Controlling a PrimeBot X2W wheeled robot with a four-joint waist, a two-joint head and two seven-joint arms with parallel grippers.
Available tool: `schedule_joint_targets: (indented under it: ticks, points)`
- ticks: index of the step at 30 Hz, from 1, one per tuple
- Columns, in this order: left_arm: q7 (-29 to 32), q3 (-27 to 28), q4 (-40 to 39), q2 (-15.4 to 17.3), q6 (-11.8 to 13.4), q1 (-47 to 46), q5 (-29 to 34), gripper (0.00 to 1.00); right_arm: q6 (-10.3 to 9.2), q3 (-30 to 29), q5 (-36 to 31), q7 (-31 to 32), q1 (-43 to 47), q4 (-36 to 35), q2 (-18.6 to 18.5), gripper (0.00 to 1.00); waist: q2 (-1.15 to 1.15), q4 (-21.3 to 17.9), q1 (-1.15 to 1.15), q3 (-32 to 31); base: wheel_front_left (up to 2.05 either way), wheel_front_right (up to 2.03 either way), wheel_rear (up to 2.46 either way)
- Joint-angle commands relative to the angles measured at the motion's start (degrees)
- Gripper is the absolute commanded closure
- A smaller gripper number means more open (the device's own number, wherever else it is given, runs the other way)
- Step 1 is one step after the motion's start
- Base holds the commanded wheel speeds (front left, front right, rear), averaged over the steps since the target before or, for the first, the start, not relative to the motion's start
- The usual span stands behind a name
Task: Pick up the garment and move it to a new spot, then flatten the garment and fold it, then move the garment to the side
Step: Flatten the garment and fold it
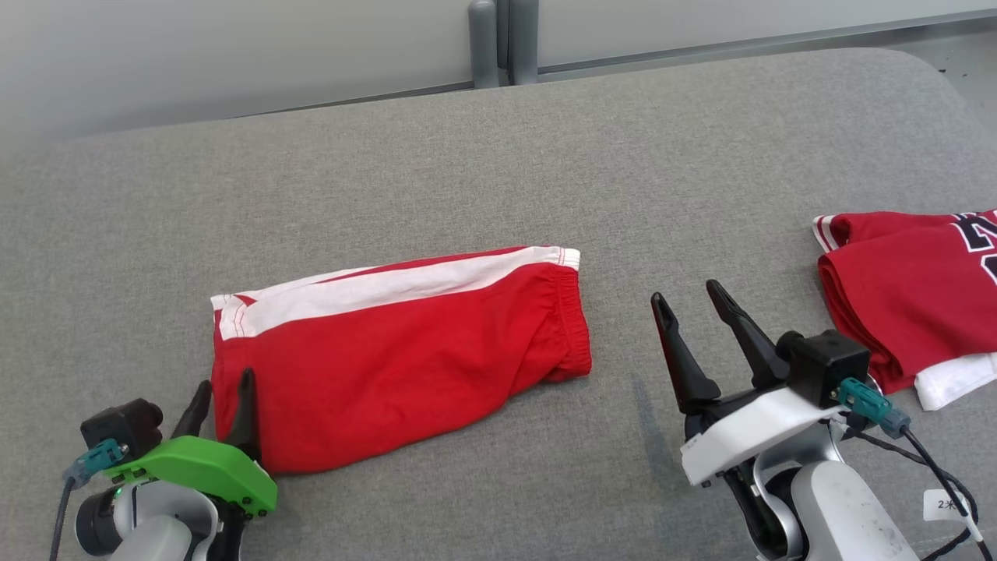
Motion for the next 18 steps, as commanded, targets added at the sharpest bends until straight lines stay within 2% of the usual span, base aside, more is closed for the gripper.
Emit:
schedule_joint_targets:
  ticks: [1,9,18]
  points:
    - [-1.00,0.50,0.23,0.19,0.04,-1.21,0.95,0.00,0.00,-0.13,0.22,0.25,0.62,0.35,-0.12,0.00,0.33,0.23,0.00,-0.32,0.00,0.00,0.00]
    - [-3.01,2.00,-3.56,-0.38,0.73,-0.20,5.77,0.00,0.00,-0.50,1.59,4.52,0.92,2.29,-0.12,0.00,0.33,2.09,0.00,-1.96,0.00,0.00,0.00]
    - [-3.11,5.85,-14.97,-4.25,3.10,6.41,12.71,0.00,0.00,-1.91,4.40,12.66,-2.17,5.93,-0.13,0.00,0.33,6.24,0.00,-4.08,0.00,0.00,0.00]
